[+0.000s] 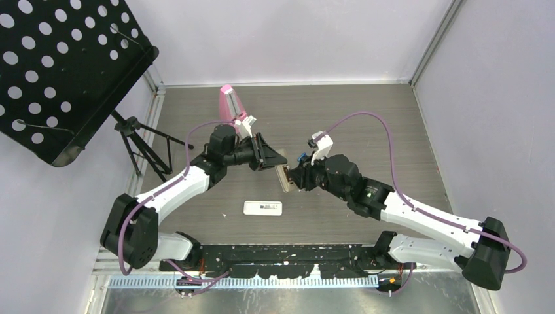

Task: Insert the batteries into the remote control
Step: Load the battery into the remote control.

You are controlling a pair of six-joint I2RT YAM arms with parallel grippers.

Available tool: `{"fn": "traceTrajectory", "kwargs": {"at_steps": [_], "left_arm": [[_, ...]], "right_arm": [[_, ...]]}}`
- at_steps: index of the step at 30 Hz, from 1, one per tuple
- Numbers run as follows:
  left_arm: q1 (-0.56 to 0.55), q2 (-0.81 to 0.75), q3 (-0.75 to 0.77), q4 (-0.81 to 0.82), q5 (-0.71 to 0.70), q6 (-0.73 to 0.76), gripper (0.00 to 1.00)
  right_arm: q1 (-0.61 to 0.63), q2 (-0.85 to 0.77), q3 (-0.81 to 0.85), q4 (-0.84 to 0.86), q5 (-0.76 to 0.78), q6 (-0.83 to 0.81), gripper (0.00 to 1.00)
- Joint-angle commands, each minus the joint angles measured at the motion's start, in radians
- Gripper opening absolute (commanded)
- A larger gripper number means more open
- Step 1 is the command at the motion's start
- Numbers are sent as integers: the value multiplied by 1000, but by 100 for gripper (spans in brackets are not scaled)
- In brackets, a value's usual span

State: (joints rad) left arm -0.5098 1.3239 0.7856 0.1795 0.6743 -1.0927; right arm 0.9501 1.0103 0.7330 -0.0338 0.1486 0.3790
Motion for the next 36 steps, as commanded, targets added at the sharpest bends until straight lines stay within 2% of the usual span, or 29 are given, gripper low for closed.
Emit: {"fn": "traceTrajectory", "kwargs": {"at_steps": [1,6,9,11,14,16,19,22,26,36], "left_arm": [[5,-5,50,3,19,9,0],[5,-6,52,-11,9,28,0],[5,0,52,-23,-2,49,0],[5,5,52,-21,-9,60,0],[5,7,58,-27,-32,77,0],[5,3,59,-17,-48,77,0],[5,-2,61,11,-77,70,0],[5,-9,62,37,-110,48,0],[5,-10,64,57,-135,16,0],[5,-7,44,128,-163,-69,0]], "right_arm": [[1,-31,66,-50,22,29,35],[1,-55,94,-82,22,68,44],[1,-81,112,-116,62,131,60],[1,-97,133,-177,144,237,75],[2,-132,161,-336,308,521,86],[1,-155,150,-421,358,731,87],[1,-186,106,-404,336,943,88],[1,-191,62,-351,307,1181,88],[1,-176,-15,-215,268,1396,88],[1,-53,14,-163,209,1518,88]]}}
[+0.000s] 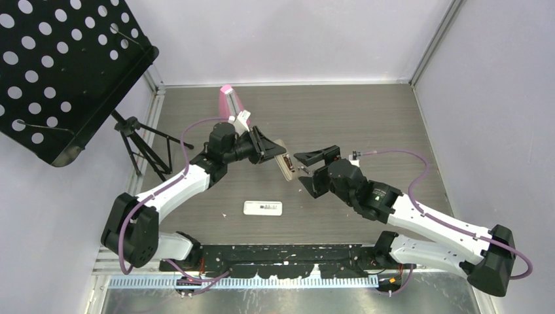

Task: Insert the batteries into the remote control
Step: Load the battery into the remote control.

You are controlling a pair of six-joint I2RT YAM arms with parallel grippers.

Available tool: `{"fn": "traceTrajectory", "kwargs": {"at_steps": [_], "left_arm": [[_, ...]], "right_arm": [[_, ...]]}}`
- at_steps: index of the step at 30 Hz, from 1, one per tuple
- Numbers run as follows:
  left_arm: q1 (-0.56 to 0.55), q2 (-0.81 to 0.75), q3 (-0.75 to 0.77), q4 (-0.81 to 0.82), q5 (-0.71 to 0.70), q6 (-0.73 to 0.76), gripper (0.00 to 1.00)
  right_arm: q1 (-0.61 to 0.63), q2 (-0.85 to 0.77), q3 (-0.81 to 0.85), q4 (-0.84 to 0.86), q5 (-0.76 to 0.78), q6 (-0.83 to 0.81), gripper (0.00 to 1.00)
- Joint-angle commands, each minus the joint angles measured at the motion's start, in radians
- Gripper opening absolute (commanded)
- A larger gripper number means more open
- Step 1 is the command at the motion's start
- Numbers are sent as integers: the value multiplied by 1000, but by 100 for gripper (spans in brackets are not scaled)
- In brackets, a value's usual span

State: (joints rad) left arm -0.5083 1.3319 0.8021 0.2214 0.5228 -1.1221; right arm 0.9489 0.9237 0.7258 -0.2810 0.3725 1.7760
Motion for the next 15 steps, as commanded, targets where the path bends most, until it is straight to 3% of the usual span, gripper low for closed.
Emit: {"fn": "traceTrajectory", "kwargs": {"at_steps": [1,15], "left_arm": [[4,-15,28,87,-13,-44,0],[4,-49,2,73,-9,-92,0]], "right_arm": [[2,49,21,88,-35,143,87],[-17,128,14,238,-24,170,88]]}}
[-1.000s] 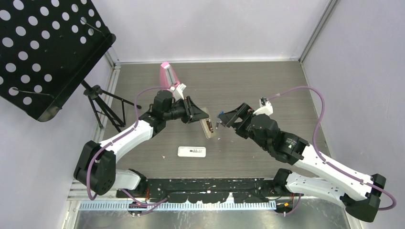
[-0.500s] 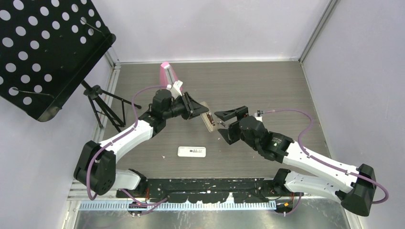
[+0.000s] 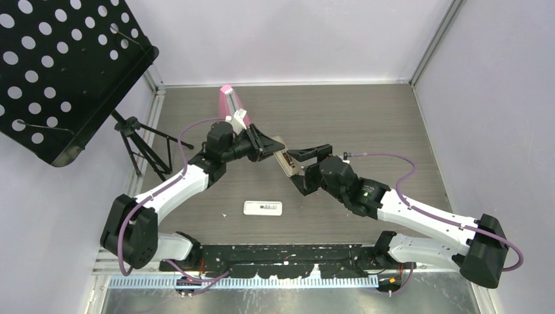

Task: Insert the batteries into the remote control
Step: Load the battery into the remote control.

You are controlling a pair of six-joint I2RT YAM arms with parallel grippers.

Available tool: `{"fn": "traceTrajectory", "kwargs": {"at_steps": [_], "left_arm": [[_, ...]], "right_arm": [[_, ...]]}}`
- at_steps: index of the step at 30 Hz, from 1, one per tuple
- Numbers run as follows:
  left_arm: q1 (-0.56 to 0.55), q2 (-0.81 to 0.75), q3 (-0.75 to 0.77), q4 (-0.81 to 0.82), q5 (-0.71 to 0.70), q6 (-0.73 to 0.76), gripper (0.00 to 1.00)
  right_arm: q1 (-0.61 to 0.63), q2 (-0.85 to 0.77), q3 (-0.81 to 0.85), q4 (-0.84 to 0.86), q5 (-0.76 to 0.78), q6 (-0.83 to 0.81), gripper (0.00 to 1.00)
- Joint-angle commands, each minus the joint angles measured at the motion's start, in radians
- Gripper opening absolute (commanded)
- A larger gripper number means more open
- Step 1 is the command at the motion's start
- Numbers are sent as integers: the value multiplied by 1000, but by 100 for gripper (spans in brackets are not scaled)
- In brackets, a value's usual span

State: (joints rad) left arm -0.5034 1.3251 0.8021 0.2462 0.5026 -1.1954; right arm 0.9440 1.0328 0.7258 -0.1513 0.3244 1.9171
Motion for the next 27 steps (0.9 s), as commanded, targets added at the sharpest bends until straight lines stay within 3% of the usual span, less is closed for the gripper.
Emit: {"fn": "traceTrajectory", "kwargs": {"at_steps": [1,10,18,27], "left_arm": [[-1,-47,-2,48,13,-22,0],[-1,-74,-18,49,19,-41,0],[-1,-77,-14,68,38,-41,0],[-1,-70,-5,85,79,-16,0]], "right_arm": [[-13,24,12,115,18,33,88],[-19,42,-26,196,41,33,88],[-30,52,-47,246,41,27,79],[-52,74,-58,292,6,8,79]]}}
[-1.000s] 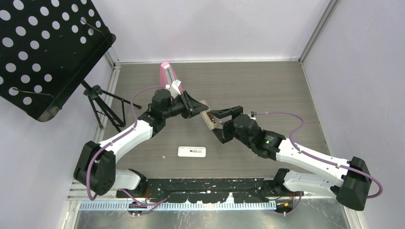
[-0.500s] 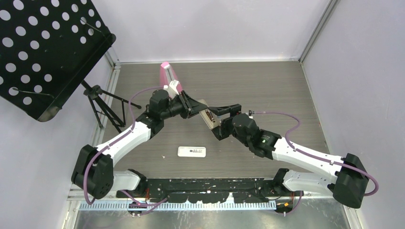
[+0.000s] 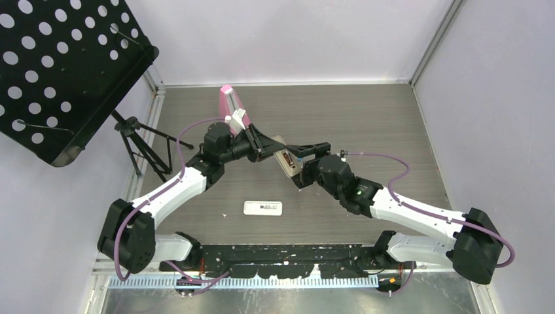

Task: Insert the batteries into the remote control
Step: Load the battery into the remote control.

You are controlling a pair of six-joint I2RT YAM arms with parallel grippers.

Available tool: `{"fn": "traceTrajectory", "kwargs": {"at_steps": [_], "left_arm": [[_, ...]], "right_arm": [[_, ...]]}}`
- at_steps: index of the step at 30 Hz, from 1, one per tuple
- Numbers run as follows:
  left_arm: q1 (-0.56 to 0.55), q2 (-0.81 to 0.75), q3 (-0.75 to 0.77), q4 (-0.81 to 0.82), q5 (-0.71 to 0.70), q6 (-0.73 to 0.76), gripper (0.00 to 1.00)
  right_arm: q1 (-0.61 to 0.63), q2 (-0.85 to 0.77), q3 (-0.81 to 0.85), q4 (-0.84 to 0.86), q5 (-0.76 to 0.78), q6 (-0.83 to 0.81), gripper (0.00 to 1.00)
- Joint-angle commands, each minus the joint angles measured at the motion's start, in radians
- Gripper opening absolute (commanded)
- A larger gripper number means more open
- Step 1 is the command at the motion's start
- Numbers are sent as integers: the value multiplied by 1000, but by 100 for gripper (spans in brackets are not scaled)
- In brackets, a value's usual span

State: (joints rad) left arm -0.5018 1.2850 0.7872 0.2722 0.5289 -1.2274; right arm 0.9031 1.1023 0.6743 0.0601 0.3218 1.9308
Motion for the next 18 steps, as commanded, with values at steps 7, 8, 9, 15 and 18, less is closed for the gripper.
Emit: {"fn": "traceTrajectory", "kwargs": {"at_steps": [7,8,9,15,18], "left_arm": [[-3,-30,13,57,56,21,0],[-3,-28,16,54,56,18,0],[-3,-27,18,47,55,16,0],[-3,-17,30,-2,45,0,0],[-3,-12,32,-8,46,-9,0]], "right_arm": [[-16,0,-10,86,3,-27,72],[-17,-1,-10,84,3,-33,70],[-17,-5,-10,81,7,-44,69],[-18,-32,-21,76,33,-90,62],[-18,-44,-28,70,42,-101,59]]}}
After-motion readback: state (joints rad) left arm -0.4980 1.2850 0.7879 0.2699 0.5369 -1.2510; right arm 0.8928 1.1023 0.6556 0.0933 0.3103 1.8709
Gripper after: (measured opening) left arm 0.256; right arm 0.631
